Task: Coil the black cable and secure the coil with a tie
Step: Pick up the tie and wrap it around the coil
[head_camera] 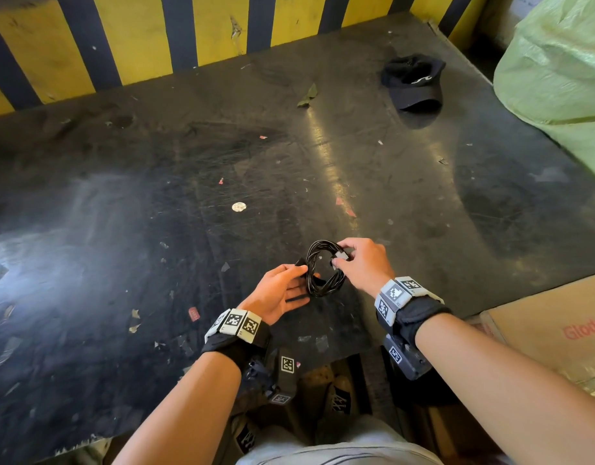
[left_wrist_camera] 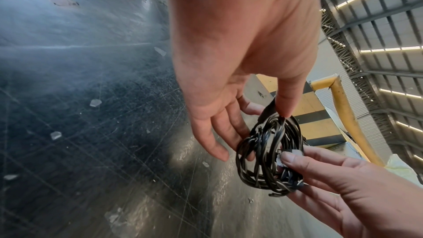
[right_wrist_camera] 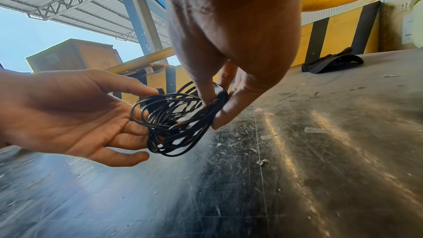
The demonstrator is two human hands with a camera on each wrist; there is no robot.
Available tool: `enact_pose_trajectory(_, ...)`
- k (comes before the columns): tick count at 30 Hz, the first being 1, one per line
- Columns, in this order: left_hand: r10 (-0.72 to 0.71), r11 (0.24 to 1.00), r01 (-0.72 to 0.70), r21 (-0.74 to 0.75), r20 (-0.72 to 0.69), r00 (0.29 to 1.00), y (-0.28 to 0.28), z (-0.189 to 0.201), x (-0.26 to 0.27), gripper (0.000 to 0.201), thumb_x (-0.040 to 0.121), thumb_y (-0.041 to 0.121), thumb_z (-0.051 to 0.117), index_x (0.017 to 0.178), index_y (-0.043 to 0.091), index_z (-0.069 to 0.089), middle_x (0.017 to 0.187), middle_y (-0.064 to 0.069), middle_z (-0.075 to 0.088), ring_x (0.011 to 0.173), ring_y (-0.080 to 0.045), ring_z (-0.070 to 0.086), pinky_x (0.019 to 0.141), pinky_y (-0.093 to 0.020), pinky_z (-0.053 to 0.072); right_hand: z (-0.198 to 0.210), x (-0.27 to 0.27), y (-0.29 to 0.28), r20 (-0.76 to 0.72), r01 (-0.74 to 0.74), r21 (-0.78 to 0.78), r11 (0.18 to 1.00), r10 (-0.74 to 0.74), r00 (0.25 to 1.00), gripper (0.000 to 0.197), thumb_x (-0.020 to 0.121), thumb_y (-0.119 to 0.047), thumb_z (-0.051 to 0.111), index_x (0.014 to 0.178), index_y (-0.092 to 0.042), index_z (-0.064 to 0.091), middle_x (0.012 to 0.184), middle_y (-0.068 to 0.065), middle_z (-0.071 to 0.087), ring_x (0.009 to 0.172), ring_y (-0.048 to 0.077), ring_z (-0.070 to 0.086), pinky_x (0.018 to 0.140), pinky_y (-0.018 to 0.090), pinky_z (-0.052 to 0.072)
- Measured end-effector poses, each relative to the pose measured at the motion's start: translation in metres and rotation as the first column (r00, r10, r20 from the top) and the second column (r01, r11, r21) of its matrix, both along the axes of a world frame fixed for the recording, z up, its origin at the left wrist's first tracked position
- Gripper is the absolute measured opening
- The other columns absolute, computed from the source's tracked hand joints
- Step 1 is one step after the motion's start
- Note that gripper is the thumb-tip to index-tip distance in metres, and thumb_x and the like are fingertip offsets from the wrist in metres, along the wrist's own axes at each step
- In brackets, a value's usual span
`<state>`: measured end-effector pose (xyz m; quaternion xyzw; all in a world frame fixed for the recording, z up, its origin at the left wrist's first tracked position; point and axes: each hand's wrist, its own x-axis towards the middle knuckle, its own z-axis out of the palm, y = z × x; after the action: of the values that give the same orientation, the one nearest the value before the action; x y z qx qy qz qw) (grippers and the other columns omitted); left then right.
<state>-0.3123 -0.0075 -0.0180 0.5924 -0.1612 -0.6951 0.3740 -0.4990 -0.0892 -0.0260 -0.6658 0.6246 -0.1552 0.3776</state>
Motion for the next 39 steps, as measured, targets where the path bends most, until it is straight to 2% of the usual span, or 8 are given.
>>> enact_pose_trajectory(8, 0.081, 0.991, -0.079, -0.105, 0.014, 0.997, 0.007, 0.002, -0.001, 0.019, 0.097, 0.010, 0.064, 0.115, 0.006, 0.060, 0.112, -0.018, 0.077, 0.103, -0.031, 0.075, 0.087, -0.039, 0.061, 0.003, 0.003, 0.003, 0.019, 0.006, 0.013, 1.000, -0.006, 1.000, 0.026, 0.083, -0.029, 0.077, 0.109, -0.026, 0.077, 0.090, 0.005, 0.076, 0.100, 0.029, 0.065, 0.088, 0.036, 0.056)
enact_pose_trajectory(11, 0.151, 0.977, -0.137, -0.160, 0.075, 0.986, 0.009, 0.001, -0.005, 0.012, 0.096, 0.006, 0.065, 0.106, 0.007, 0.059, 0.106, -0.020, 0.078, 0.095, -0.031, 0.077, 0.081, -0.036, 0.064, 0.003, 0.004, 0.005, 0.036, 0.015, 0.011, 1.000, -0.015, 0.999, 0.027, 0.084, -0.028, 0.077, 0.110, -0.025, 0.077, 0.095, 0.003, 0.077, 0.100, 0.025, 0.066, 0.087, 0.030, 0.054)
enact_pose_trajectory(15, 0.181, 0.966, -0.155, -0.205, 0.115, 0.977, 0.012, 0.000, -0.010, 0.013, 0.096, 0.005, 0.066, 0.107, 0.008, 0.059, 0.105, -0.022, 0.078, 0.100, -0.037, 0.075, 0.085, -0.043, 0.063, 0.007, 0.004, 0.009, 0.047, 0.036, -0.010, 0.999, -0.035, 0.998, 0.019, 0.084, -0.024, 0.078, 0.103, -0.021, 0.079, 0.091, 0.002, 0.078, 0.087, 0.020, 0.068, 0.082, 0.027, 0.053)
enact_pose_trajectory(20, 0.164, 0.968, -0.160, -0.194, 0.004, 0.987, 0.016, 0.003, -0.011, 0.019, 0.095, 0.004, 0.066, 0.113, 0.009, 0.064, 0.111, -0.020, 0.077, 0.104, -0.033, 0.074, 0.089, -0.042, 0.062, 0.007, 0.005, 0.013, 0.033, 0.049, -0.020, 0.999, -0.048, 0.998, 0.013, 0.083, -0.024, 0.077, 0.095, -0.022, 0.080, 0.085, 0.001, 0.079, 0.087, 0.025, 0.072, 0.083, 0.039, 0.060)
enact_pose_trajectory(26, 0.129, 0.974, -0.142, -0.176, -0.080, 0.988, 0.018, 0.009, -0.005, 0.037, 0.090, 0.013, 0.072, 0.124, 0.002, 0.067, 0.118, -0.020, 0.075, 0.111, -0.032, 0.072, 0.094, -0.039, 0.060, 0.009, 0.008, 0.012, 0.028, 0.055, -0.039, 0.998, -0.054, 0.998, 0.012, 0.084, -0.023, 0.077, 0.095, -0.022, 0.080, 0.085, 0.000, 0.079, 0.086, 0.025, 0.072, 0.081, 0.039, 0.061)
enact_pose_trajectory(30, 0.138, 0.978, -0.145, -0.149, -0.060, 0.989, 0.019, 0.008, -0.003, 0.029, 0.096, 0.018, 0.066, 0.120, 0.004, 0.071, 0.116, -0.017, 0.076, 0.110, -0.030, 0.073, 0.098, -0.042, 0.057, 0.009, 0.010, 0.014, 0.033, 0.054, -0.033, 0.998, -0.053, 0.998, 0.013, 0.085, -0.022, 0.076, 0.097, -0.023, 0.080, 0.088, 0.001, 0.078, 0.091, 0.026, 0.070, 0.082, 0.040, 0.061)
enact_pose_trajectory(35, 0.115, 0.985, -0.107, -0.137, 0.052, 0.992, 0.019, 0.005, -0.002, 0.019, 0.094, 0.009, 0.069, 0.112, 0.007, 0.070, 0.111, -0.015, 0.078, 0.099, -0.026, 0.076, 0.087, -0.038, 0.061, 0.011, 0.014, 0.017, 0.020, 0.048, -0.036, 0.998, -0.048, 0.999, 0.019, 0.085, -0.025, 0.076, 0.104, -0.023, 0.079, 0.098, 0.002, 0.079, 0.098, 0.026, 0.070, 0.088, 0.041, 0.059)
enact_pose_trajectory(39, 0.140, 0.982, -0.131, -0.135, 0.058, 0.988, 0.017, 0.004, -0.002, 0.025, 0.089, 0.003, 0.074, 0.110, 0.005, 0.061, 0.108, -0.017, 0.078, 0.097, -0.028, 0.076, 0.082, -0.036, 0.064, 0.012, 0.013, 0.019, 0.029, 0.036, -0.042, 0.998, -0.035, 0.999, 0.019, 0.085, -0.023, 0.076, 0.103, -0.022, 0.080, 0.098, 0.003, 0.079, 0.099, 0.027, 0.070, 0.089, 0.042, 0.059)
